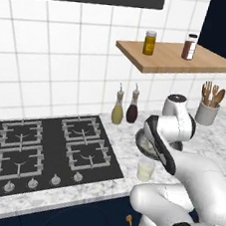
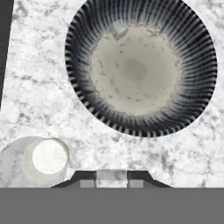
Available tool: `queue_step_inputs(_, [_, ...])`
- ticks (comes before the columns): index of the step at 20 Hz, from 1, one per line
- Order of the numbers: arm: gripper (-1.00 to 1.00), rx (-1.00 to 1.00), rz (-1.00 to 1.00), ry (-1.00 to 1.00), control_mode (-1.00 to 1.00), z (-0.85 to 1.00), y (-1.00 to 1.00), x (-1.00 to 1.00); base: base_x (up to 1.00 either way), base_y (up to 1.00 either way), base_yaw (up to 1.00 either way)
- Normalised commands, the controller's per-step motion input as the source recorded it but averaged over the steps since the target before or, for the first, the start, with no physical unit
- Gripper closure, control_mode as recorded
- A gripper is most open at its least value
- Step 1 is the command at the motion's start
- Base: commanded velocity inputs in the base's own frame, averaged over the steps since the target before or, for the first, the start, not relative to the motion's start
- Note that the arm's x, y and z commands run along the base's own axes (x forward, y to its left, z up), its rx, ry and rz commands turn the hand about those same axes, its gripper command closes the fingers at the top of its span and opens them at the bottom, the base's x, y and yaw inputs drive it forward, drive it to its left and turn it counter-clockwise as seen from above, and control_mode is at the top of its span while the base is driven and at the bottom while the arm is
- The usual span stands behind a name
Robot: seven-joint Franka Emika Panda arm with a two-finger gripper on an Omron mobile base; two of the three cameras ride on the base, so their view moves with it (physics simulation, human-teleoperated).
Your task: Grab a lemon wedge from the fridge and one ice cube from the ice bowl, and put them in the glass of lemonade.
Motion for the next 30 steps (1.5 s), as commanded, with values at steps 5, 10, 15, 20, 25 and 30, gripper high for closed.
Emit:
queue_step_inputs(5, [1.00, -0.16, 0.19, 0.00, -1.00, 0.47, 0.27, -0.60, 0.00, 0.00, 0.00])
queue_step_inputs(10, [1.00, -0.17, 0.14, 0.05, -1.00, 0.10, 0.37, -0.52, 0.00, 0.00, 0.00])
queue_step_inputs(15, [1.00, -0.15, 0.05, 0.10, -1.00, 0.00, 0.44, -0.05, 0.00, 0.00, 0.00])
queue_step_inputs(20, [1.00, -0.13, 0.00, 0.16, -1.00, -0.04, 0.37, 0.06, 0.00, 0.00, 0.00])
queue_step_inputs(25, [1.00, -0.13, 0.01, 0.16, -1.00, -0.33, 0.19, 0.41, 0.00, 0.00, 0.00])
queue_step_inputs(30, [1.00, -0.08, 0.02, 0.10, -1.00, -0.25, 0.00, 0.47, 0.00, 0.00, 0.00])
